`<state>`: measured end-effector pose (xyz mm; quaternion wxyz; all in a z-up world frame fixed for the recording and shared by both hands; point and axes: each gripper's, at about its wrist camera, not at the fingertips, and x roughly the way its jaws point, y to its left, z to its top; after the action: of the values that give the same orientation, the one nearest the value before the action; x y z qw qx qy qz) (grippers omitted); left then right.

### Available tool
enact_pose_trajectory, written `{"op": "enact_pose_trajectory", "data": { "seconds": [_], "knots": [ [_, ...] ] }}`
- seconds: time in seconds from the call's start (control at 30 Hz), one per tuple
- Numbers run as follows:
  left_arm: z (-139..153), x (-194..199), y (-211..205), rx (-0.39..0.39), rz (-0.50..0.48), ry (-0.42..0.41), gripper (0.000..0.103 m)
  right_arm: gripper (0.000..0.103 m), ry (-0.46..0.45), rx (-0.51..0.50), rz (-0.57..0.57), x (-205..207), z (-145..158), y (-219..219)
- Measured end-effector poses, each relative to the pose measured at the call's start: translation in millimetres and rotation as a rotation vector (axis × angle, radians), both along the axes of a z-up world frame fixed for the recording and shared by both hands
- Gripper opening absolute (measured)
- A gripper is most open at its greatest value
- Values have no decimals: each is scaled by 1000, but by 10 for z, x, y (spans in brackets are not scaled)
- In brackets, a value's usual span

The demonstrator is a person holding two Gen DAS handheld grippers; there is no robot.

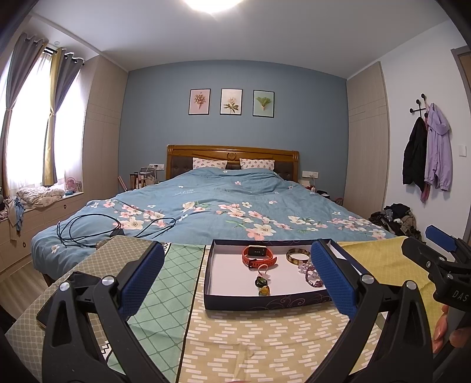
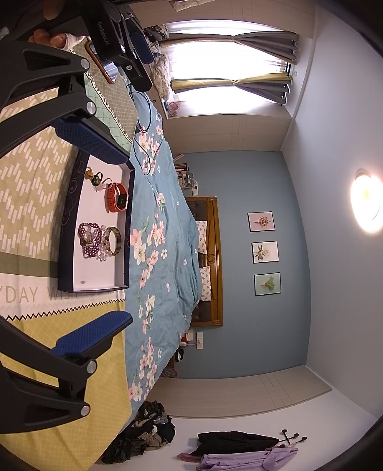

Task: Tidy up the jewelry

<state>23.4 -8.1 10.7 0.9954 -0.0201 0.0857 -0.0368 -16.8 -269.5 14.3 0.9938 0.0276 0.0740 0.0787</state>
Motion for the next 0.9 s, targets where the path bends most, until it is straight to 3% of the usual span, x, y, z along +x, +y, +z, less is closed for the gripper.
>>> {"op": "enact_pose_trajectory", "data": {
  "seconds": [0.9],
  "knots": [
    [-3, -2, 10, 3, 0, 1, 98, 96, -3, 5, -1, -1, 0, -1]
  ]
}}
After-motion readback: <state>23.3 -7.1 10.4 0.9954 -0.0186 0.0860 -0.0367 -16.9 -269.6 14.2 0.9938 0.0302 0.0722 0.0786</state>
